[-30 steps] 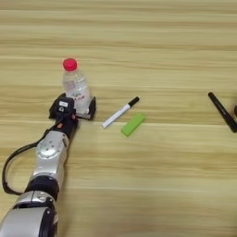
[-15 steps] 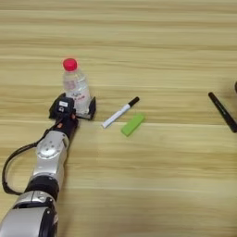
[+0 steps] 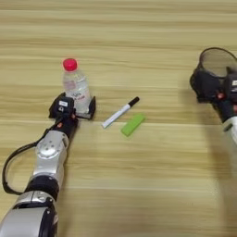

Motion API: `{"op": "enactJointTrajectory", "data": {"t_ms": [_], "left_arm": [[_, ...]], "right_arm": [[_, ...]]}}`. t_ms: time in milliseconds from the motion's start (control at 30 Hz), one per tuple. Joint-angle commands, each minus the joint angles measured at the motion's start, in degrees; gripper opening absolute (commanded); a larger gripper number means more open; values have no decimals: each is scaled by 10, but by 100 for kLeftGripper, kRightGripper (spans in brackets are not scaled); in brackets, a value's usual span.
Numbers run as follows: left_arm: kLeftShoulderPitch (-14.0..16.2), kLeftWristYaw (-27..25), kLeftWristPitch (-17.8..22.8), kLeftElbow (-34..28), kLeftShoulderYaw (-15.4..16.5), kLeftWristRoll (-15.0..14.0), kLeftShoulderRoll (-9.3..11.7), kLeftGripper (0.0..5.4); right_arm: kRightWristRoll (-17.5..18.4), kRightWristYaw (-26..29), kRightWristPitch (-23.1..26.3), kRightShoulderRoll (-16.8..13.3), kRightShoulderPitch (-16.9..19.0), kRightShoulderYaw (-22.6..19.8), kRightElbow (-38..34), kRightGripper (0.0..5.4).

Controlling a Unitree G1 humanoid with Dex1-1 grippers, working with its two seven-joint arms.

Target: Move the objects on the table

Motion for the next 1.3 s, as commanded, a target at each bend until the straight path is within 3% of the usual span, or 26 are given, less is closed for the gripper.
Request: {"op": "enactJointTrajectory", "data": {"t_ms": [33, 400, 600, 800, 1300], "left_arm": [[16, -3, 7, -21, -1, -6, -2, 540], [53, -10, 22, -74, -6, -8, -8, 540], [70, -12, 32, -94, -8, -8, -8, 540], [72, -12, 38, -98, -8, -9, -8, 540], [69, -11, 40, -94, -8, -9, -8, 540]], "right_arm": [[-15, 7, 18, 18, 3, 31, 20, 470], [-29, 13, -15, 45, -26, 41, 149, 470], [-33, 21, -33, 51, -33, 45, 184, 470], [-35, 33, -37, 55, -29, 52, 187, 538], [-49, 37, -23, 49, 21, 64, 116, 538]]}}
